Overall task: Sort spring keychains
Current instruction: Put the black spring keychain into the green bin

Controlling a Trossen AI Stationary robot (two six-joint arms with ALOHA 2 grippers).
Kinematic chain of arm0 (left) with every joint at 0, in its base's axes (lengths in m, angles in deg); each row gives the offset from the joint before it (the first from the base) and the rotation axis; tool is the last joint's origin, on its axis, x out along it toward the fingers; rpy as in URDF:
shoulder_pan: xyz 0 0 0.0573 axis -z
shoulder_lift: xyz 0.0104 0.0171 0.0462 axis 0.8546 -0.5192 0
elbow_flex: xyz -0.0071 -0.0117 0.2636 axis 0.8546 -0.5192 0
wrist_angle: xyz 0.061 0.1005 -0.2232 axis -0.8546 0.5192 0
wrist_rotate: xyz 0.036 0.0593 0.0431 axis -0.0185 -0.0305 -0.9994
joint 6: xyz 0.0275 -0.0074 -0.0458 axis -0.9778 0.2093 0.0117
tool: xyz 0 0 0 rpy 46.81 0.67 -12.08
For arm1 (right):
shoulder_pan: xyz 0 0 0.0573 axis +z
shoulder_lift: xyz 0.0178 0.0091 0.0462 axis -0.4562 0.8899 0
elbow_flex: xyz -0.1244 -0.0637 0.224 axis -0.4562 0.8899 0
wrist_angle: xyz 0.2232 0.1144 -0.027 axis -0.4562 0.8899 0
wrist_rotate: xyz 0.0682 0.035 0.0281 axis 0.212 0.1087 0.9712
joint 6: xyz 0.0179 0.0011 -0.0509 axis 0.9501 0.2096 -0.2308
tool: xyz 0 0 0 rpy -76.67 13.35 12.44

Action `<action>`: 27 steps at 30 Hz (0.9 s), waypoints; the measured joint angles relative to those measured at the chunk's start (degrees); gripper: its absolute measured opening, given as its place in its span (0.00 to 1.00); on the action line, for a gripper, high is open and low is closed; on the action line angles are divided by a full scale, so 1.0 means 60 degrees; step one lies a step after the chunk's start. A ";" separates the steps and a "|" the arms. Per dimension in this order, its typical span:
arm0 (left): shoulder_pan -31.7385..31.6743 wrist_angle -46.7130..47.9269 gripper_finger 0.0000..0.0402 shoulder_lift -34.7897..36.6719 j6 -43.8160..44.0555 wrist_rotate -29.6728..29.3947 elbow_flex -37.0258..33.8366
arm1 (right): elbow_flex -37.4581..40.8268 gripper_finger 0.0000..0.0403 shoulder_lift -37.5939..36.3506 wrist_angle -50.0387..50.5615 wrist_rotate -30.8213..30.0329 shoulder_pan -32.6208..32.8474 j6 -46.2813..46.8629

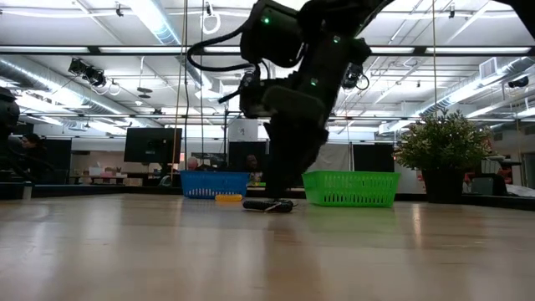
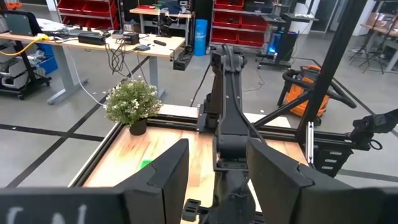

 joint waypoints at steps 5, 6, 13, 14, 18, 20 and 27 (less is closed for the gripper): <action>0.0000 -0.0002 0.41 0.0000 -0.0001 -0.0072 0.0000 | 0.0370 0.48 -0.0019 -0.0212 -0.0273 0.0162 -0.0004; 0.0000 -0.0002 0.41 0.0000 0.0000 -0.0106 0.0000 | 0.0449 0.48 -0.0015 -0.0307 -0.0317 0.0165 -0.0003; 0.0000 -0.0004 0.41 0.0000 0.0004 -0.0255 0.0000 | 0.0797 0.47 -0.0030 -0.1028 -0.0311 0.0165 0.0749; 0.0000 -0.0004 0.41 0.0000 0.0007 -0.0258 0.0000 | 0.0814 0.46 -0.0030 -0.1069 -0.0317 0.0165 0.0817; 0.0000 -0.0007 0.41 0.0000 0.0008 -0.0255 0.0000 | 0.0821 0.36 -0.0030 -0.1078 -0.0346 0.0161 0.1016; 0.0000 -0.0007 0.41 0.0000 0.0011 -0.0255 0.0000 | 0.0825 0.27 -0.0030 -0.1085 -0.0325 0.0153 0.1066; 0.0000 -0.0009 0.41 0.0000 0.0058 -0.0278 0.0000 | 0.0825 0.04 -0.0070 -0.1158 0.0504 0.0176 0.1604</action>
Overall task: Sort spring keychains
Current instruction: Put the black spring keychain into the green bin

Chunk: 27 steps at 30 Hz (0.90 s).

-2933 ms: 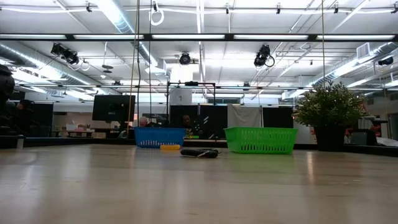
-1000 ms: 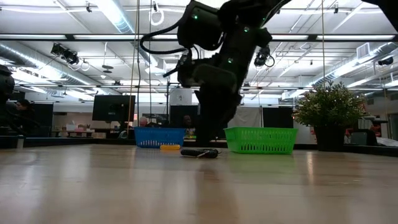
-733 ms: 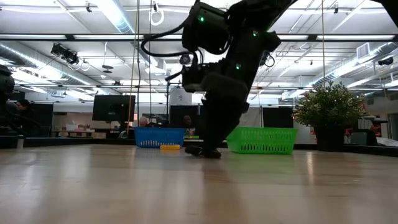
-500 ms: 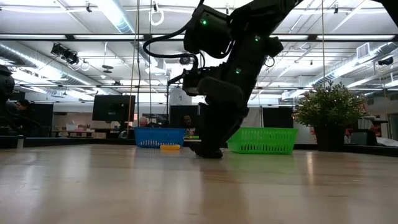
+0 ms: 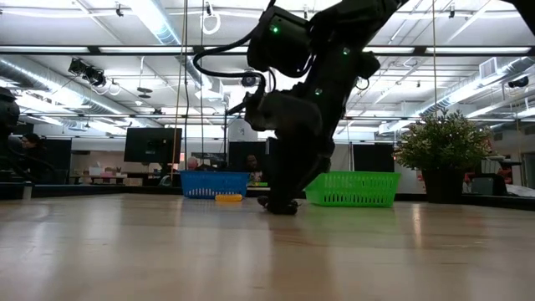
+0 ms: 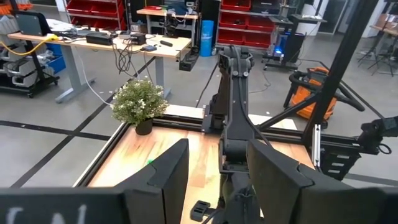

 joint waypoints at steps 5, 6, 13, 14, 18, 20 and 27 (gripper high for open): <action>-0.0004 -0.0003 0.41 0.0000 0.0018 -0.0151 0.0000 | -0.0083 0.02 -0.0497 0.0278 0.0711 0.0085 0.0164; -0.0004 -0.0005 0.41 0.0000 0.0019 -0.0151 0.0000 | -0.0129 0.02 -0.0708 0.0279 0.0818 0.0128 0.0160; -0.0004 -0.0057 0.41 0.0000 -0.0044 -0.0477 0.0000 | -0.0175 0.01 -0.2590 0.0075 0.1329 0.0350 0.0314; -0.0004 -0.0071 0.41 0.0000 -0.0044 -0.0524 0.0000 | -0.0175 0.01 -0.2922 0.0002 0.1332 0.0365 0.0436; -0.0004 -0.0281 0.41 0.0000 -0.0121 -0.0559 0.0000 | -0.0175 0.00 -0.4223 -0.0698 0.1296 0.0419 0.0872; -0.0003 -0.0354 0.41 -0.0001 -0.0129 -0.0559 0.0000 | -0.0175 0.00 -0.4848 -0.1318 0.1265 0.0427 0.0976; -0.0004 -0.0384 0.41 -0.0004 -0.0157 -0.0591 0.0000 | -0.0178 0.00 -0.6259 -0.3307 -0.0030 0.0439 0.0398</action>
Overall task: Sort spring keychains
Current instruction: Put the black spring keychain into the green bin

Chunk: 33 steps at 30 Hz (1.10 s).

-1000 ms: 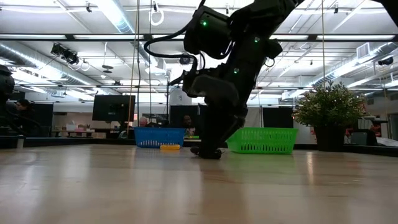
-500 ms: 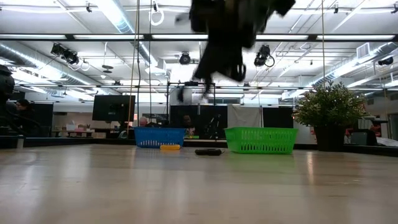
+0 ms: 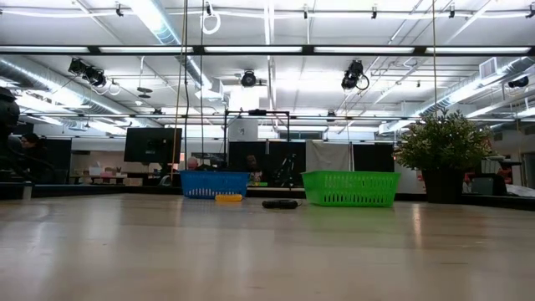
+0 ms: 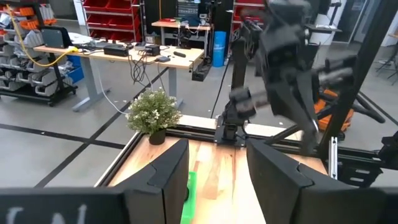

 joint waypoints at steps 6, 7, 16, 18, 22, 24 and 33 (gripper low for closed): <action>0.0000 0.0000 0.41 0.0000 0.0004 -0.0219 0.0000 | 0.0000 0.00 -0.0805 0.0305 -0.0544 -0.0002 -0.0903; 0.0000 0.0000 0.41 0.0000 0.0013 -0.0231 0.0000 | 0.0000 0.00 -0.1026 0.0645 -0.0670 -0.0001 -0.0937; 0.0000 0.0009 0.41 -0.0025 0.0110 -0.0245 0.0000 | 0.0225 0.00 -0.3112 0.3693 -0.2977 0.0457 -0.0921; 0.0000 0.0007 0.41 -0.0025 0.0110 -0.0245 0.0000 | 0.0554 0.00 -0.3555 0.3813 -0.3446 0.0619 -0.0741; 0.0000 0.0011 0.41 -0.0025 0.0117 -0.0409 0.0000 | 0.1590 0.00 -0.4396 0.3557 -0.4196 0.0854 -0.0275; 0.0000 0.0007 0.41 -0.0025 0.0162 -0.0458 0.0000 | 0.2162 0.00 -0.4740 0.3479 -0.4478 0.0926 0.0097; 0.0000 0.0008 0.41 -0.0025 0.0443 -0.0484 0.0000 | 0.3175 0.00 -0.5005 0.3161 -0.5365 0.1096 0.0532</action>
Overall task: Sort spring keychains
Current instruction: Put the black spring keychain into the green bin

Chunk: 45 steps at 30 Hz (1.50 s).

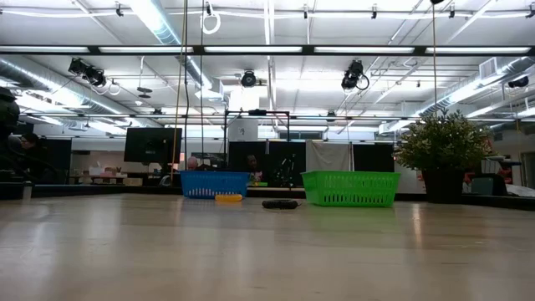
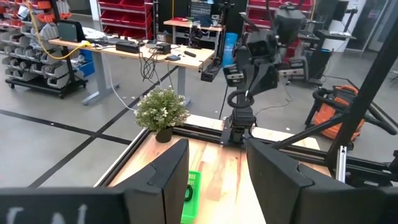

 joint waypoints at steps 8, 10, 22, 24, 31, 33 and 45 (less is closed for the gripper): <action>0.0000 -0.0001 0.41 0.0000 0.0180 -0.0503 0.0000 | -0.0342 0.00 0.0650 -0.0323 -0.0904 -0.0471 -0.0554; 0.0000 -0.0036 0.41 0.0000 0.0183 -0.0601 0.0000 | -0.0352 0.00 0.0882 -0.0380 -0.1656 -0.0651 -0.0427; 0.0000 -0.0346 0.41 0.0000 0.0182 -0.0828 0.0000 | -0.0370 0.00 0.2040 -0.1271 -0.3951 -0.1352 0.0812; 0.0000 -0.0346 0.41 0.0000 0.0180 -0.0828 0.0000 | -0.0392 0.00 0.2082 -0.1201 -0.3733 -0.1546 0.1265; -0.0033 -0.0419 0.41 0.0000 0.0165 -0.0832 0.0000 | -0.1903 0.00 0.2801 0.1796 -0.1459 -0.3292 0.2215; -0.0036 -0.0416 0.41 0.0000 0.0164 -0.0831 0.0000 | -0.2447 0.00 0.3260 0.2988 -0.0391 -0.3797 0.2347; -0.0036 -0.0432 0.41 -0.0190 0.0090 -0.0843 0.0000 | -0.2971 0.00 0.5834 0.6209 0.4036 -0.5511 0.1970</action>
